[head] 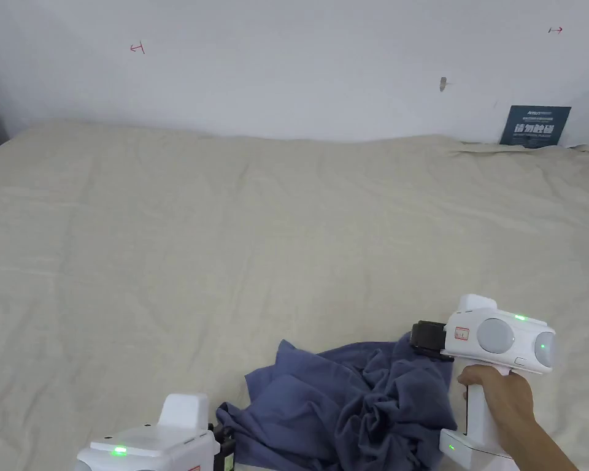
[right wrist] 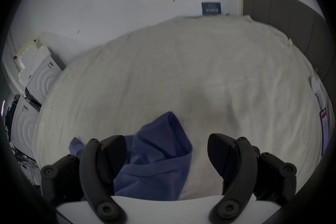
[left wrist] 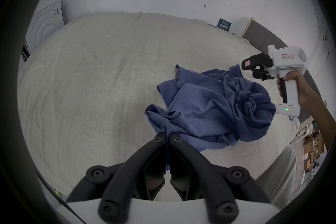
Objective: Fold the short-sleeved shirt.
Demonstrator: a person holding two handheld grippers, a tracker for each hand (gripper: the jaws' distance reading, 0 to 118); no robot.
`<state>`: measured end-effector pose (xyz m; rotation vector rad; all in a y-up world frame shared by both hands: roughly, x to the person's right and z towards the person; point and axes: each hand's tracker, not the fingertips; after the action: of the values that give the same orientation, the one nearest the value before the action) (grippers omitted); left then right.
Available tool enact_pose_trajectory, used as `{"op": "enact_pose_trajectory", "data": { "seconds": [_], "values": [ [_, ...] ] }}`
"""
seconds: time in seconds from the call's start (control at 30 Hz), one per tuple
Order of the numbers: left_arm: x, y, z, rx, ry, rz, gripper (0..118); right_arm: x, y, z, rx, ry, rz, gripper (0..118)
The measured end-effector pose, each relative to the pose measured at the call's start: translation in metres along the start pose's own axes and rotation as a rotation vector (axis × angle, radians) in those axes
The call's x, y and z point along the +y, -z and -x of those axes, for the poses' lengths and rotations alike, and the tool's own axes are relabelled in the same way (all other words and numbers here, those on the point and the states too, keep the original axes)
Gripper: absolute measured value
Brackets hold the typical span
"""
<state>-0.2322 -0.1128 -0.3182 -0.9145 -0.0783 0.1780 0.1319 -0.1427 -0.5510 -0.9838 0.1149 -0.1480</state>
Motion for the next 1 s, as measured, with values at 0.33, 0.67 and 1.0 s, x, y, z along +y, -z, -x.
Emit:
{"op": "enact_pose_trajectory", "data": {
  "seconds": [0.33,0.67,1.0],
  "values": [
    [-0.005,0.001,0.004,-0.007,0.001,0.026,1,-0.004,0.012,0.014,-0.018,-0.136,0.034,2],
    [0.008,-0.016,0.008,-0.048,-0.059,-0.046,1,-0.004,-0.112,0.01,0.12,-0.157,-0.232,2],
    [0.067,-0.056,0.039,0.026,-0.084,-0.223,1,0.027,-0.229,-0.031,0.13,-0.131,-0.455,2]
  ]
}}
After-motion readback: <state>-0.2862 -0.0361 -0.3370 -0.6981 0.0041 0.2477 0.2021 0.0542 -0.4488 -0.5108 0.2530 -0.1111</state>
